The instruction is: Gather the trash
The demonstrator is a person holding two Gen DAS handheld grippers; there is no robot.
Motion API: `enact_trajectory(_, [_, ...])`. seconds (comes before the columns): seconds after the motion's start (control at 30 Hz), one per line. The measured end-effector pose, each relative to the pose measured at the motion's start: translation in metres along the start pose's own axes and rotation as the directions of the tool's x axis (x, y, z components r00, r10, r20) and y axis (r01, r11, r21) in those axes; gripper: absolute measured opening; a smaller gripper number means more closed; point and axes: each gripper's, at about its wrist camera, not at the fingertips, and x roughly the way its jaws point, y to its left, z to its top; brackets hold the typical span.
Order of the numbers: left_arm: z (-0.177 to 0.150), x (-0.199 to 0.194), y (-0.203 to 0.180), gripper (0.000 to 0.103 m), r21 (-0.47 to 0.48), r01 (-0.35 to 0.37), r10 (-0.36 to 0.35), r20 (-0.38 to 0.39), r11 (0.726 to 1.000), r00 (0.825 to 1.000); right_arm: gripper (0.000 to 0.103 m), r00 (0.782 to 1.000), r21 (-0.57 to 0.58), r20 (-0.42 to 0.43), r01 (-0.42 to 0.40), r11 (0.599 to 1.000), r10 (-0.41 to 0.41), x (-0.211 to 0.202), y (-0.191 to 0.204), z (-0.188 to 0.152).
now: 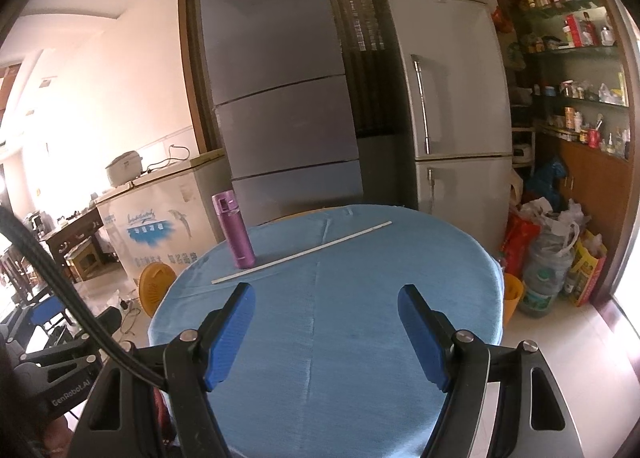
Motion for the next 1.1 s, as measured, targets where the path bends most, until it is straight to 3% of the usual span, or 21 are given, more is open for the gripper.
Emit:
enact_trajectory(0.73, [-0.015, 0.032, 0.043, 0.087, -0.047, -0.009, 0.007, -0.056, 0.999, 0.998, 0.077, 0.999, -0.034, -0.04, -0.013, 0.999, 0.011, 0.035, 0.047, 0.0])
enact_trajectory(1.1, [-0.018, 0.043, 0.066, 0.087, -0.053, 0.009, -0.012, -0.046, 0.999, 0.999, 0.077, 0.998, -0.041, -0.051, 0.017, 0.999, -0.02, 0.049, 0.071, 0.004])
